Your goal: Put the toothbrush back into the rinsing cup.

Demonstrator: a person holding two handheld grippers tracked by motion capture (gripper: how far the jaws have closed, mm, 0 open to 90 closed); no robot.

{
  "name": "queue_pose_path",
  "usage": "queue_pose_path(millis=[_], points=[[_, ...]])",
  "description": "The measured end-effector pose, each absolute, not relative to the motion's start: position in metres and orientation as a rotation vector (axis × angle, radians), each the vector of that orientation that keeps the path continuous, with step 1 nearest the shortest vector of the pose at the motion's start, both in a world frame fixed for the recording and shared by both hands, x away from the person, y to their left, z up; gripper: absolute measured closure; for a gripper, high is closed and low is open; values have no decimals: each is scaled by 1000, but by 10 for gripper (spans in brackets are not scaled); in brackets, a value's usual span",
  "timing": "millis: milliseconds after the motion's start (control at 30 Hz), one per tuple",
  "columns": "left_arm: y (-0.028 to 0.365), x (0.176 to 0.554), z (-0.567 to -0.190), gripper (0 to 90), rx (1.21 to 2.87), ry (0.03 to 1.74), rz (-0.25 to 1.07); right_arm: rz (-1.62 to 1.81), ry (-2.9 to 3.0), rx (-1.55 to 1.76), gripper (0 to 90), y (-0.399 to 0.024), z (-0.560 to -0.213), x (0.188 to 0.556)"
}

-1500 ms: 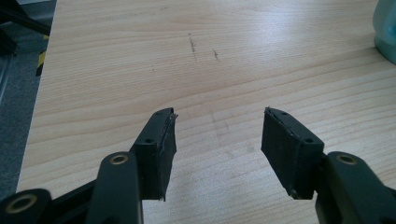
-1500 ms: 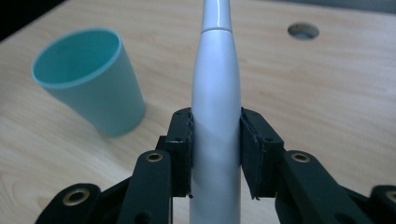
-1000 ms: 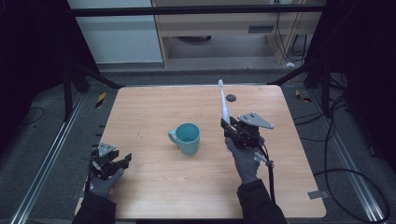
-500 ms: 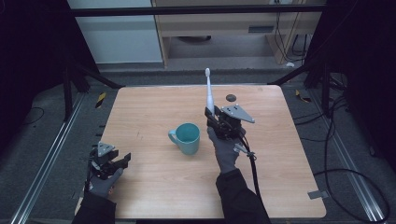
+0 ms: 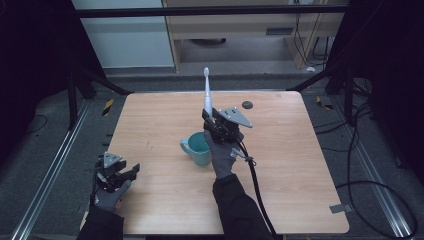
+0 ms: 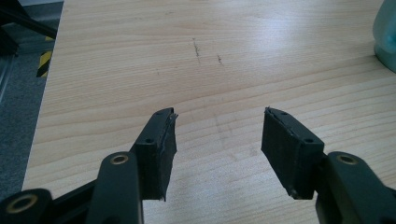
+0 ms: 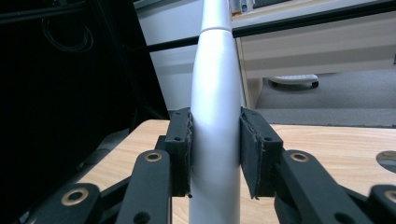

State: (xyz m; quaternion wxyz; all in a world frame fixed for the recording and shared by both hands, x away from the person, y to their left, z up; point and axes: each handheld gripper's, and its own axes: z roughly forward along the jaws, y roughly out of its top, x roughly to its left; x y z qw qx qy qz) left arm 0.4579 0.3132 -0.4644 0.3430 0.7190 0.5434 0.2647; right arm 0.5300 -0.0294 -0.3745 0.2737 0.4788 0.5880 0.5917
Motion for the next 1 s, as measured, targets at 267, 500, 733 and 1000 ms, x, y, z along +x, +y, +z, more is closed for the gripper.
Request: queue_pose_path(millis=[267,500,733,1000], points=[[313,458,-465,439,1868,1414,687,1609,1594,1295,665,-15,-385,537],[315,458,-465,439,1868,1416,687,1588,1633,1305,664,-3,-397,541],[315,459,-465,439,1868,1416,688,1549,1678,1326,664,1,-413,542],[315,458,-465,440,1869,1416,689,1509,1716,1324,663,4,-425,539]])
